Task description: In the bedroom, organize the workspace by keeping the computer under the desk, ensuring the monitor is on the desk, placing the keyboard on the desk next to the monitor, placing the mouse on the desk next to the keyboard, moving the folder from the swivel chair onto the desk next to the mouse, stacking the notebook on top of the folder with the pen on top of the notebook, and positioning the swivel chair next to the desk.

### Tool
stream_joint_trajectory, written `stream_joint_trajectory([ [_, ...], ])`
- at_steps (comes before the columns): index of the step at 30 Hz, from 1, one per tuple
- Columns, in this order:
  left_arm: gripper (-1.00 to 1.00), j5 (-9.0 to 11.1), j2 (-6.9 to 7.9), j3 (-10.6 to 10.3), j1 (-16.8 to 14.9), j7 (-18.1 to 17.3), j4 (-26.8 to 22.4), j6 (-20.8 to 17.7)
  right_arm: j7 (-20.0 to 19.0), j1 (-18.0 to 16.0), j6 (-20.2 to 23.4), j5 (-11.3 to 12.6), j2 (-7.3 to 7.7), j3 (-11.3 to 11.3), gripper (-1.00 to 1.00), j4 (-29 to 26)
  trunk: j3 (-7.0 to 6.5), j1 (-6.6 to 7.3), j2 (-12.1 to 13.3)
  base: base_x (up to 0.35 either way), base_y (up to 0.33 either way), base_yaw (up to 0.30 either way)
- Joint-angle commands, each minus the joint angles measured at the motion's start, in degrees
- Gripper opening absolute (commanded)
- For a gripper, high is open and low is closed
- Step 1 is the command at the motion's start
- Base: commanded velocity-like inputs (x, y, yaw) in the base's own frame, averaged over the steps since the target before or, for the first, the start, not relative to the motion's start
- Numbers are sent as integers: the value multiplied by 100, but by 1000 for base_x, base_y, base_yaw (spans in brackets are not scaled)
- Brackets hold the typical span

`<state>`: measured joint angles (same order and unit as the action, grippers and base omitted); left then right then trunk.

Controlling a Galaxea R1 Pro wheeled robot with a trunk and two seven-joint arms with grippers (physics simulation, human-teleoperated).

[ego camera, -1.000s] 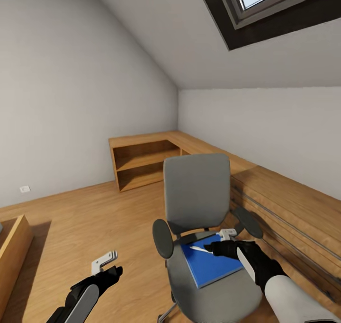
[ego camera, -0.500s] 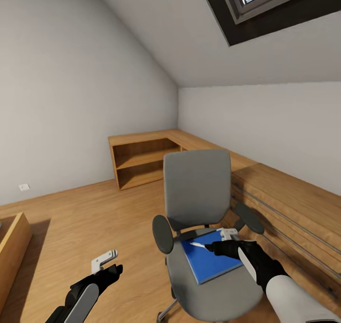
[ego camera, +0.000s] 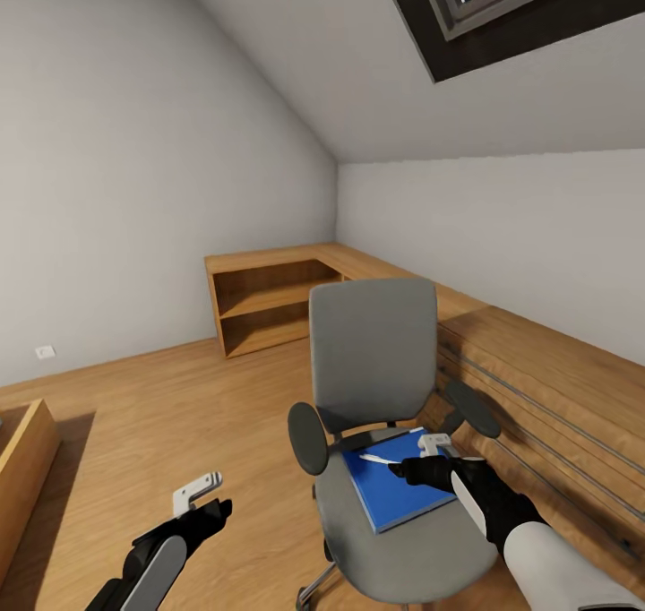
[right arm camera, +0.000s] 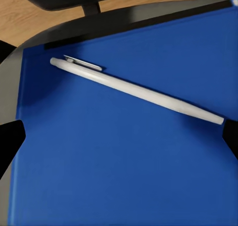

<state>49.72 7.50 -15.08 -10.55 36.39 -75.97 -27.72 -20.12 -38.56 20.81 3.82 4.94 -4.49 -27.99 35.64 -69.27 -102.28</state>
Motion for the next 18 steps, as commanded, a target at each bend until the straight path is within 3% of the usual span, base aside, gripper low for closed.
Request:
stream_joint_trajectory([
  [1, 100, 46, 9, -13, -6, 52, -9, 32, 7, -2, 34, 40, 7, -35, 100, -8, 6, 0, -3, 0, 0, 0],
  [9, 100, 46, 18, -13, -8, 48, 0, 305, 15, -2, 37, 33, 7, -35, 100, -5, 6, 0, -3, 3, 0, 0],
  [18, 100, 47, 23, -13, -9, 43, 2, 367, 13, -2, 34, 31, 7, -43, 100, -4, 6, 0, -3, 125, 0, 0],
])
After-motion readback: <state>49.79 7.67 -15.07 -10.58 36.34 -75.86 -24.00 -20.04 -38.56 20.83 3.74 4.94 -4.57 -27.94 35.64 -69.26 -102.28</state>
